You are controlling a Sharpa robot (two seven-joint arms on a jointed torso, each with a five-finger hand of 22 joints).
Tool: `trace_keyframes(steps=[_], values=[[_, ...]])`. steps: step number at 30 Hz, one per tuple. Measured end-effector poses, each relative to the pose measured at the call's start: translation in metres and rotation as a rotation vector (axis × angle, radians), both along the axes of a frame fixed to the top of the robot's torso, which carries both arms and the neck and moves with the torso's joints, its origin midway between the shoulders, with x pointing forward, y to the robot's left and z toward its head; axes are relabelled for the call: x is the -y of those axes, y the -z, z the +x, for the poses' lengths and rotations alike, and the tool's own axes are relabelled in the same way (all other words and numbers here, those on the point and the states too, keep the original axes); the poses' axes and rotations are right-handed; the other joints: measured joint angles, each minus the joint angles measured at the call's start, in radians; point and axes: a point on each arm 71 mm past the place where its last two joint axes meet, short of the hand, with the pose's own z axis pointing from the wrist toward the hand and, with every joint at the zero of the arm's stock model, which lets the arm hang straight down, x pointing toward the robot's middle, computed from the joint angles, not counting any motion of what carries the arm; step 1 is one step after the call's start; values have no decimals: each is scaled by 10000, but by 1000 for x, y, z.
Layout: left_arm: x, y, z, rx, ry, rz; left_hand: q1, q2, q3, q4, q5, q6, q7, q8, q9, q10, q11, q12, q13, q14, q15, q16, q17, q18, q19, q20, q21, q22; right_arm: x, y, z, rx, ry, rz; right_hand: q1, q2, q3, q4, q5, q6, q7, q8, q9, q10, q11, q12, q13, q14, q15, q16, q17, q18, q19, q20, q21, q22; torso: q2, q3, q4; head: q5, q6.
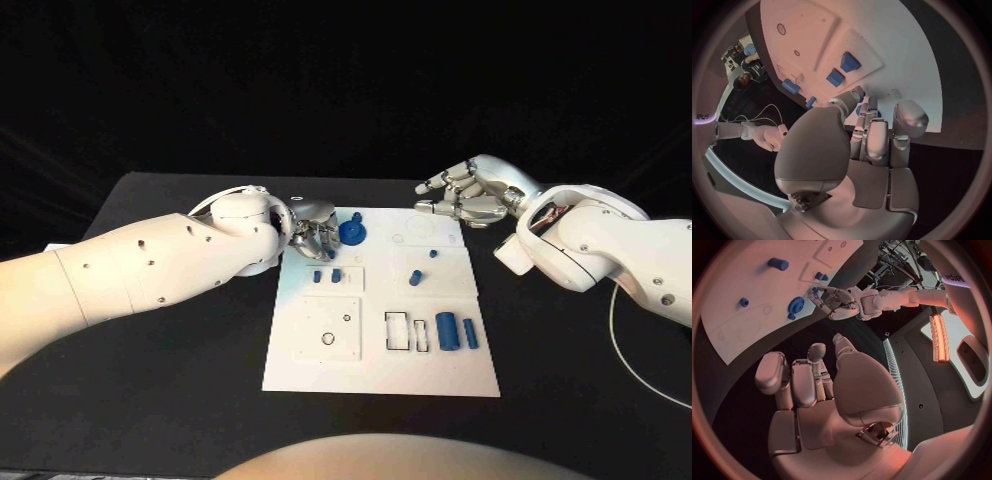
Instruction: Assemble the parts on the task board
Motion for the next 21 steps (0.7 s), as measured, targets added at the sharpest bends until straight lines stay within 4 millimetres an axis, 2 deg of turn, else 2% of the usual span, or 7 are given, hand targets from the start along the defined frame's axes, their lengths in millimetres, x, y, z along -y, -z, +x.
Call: trace_keyframes(steps=[18,21], values=[[-11,1,1,-11,-214,106,1,1,61,-61,0,0,0,0,23,-36,35,0,1,1,71,0,-78,1,-36,37,0,1,4,1,3,-10,127,-42,44,44,-29,29,0,16,-17,0,-1,-8,-8,0,-87,0,0,-59,-20,0,0,0,-52,-66,0,3,-2,-2,-4],[-14,0,0,37,-254,73,41,-38,145,-89,0,39,38,0,23,-36,35,0,1,2,71,0,-78,0,-36,37,0,1,9,3,6,-25,251,-97,419,132,39,-113,-85,106,-93,78,23,-540,-27,-853,-855,0,0,-241,-227,0,-213,-31,-247,-340,-1,0,-4,-7,1]])
